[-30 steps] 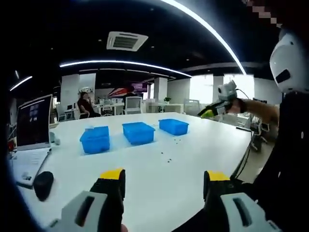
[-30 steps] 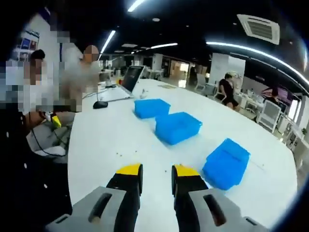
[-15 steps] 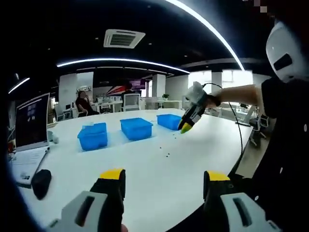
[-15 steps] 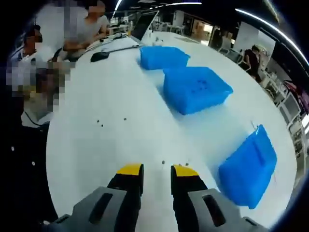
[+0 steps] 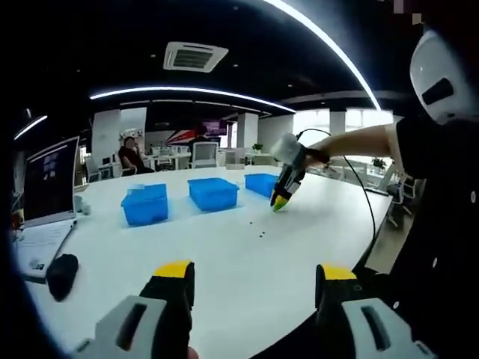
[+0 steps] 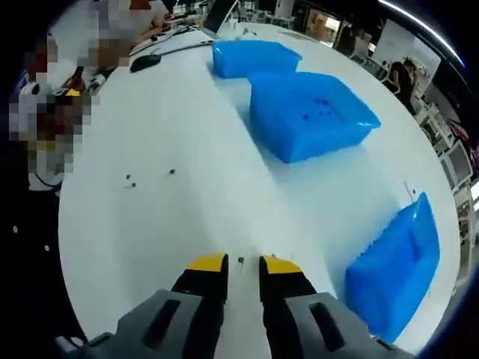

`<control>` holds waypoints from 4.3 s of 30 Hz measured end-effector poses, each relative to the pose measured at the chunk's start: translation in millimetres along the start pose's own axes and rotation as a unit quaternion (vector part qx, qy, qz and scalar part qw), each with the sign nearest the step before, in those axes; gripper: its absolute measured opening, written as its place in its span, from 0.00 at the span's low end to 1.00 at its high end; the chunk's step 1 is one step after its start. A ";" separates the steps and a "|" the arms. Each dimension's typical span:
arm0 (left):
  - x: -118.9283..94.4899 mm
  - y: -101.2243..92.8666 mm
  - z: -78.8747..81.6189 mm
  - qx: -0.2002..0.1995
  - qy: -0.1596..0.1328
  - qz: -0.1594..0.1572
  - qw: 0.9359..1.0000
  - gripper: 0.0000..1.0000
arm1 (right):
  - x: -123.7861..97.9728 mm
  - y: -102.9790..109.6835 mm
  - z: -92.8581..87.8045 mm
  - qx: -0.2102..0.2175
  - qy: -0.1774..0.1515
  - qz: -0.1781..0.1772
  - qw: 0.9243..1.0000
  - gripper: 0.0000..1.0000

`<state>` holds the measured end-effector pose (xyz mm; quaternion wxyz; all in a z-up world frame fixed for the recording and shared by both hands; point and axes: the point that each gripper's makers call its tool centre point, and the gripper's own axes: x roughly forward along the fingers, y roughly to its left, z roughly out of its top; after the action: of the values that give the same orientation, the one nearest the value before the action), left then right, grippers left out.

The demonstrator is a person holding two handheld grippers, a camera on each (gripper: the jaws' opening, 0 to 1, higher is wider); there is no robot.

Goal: Pick up the resistors one by one and place each resistor into its matching bin, sorting the parts by color and model until every resistor is separated into the correct bin for its type

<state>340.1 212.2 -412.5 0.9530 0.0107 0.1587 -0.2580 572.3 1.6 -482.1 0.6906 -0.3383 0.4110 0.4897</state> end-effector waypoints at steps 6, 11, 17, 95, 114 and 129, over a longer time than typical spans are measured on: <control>0.0 1.0 -2.7 -0.003 0.000 0.001 1.000 0.66 | 0.6 2.2 -2.3 0.015 0.005 0.006 1.000 0.11; -0.2 -0.2 -4.0 -0.004 0.001 -0.001 1.000 0.66 | -0.2 1.8 -6.1 0.010 0.007 -0.003 1.000 0.06; 0.2 -2.6 -0.6 -0.004 -0.005 -0.005 1.000 0.66 | -0.7 2.7 -5.5 -0.005 0.011 -0.007 1.000 0.05; -3.5 7.6 49.8 0.014 -0.066 0.027 0.997 0.66 | -158.2 -181.5 15.3 0.241 -0.408 -0.311 0.824 0.07; 5.9 5.9 50.2 0.015 -0.064 0.018 0.998 0.66 | -190.2 -79.5 -10.6 0.219 -0.454 -0.273 0.819 0.36; 14.5 3.0 53.7 0.019 -0.062 0.002 0.998 0.66 | -203.8 31.7 -104.3 0.256 -0.471 -0.272 0.799 0.36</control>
<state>369.4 202.2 -366.1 0.9612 0.0134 0.0940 -0.2591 480.2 -161.0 -346.2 0.9652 0.0260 0.0366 0.2578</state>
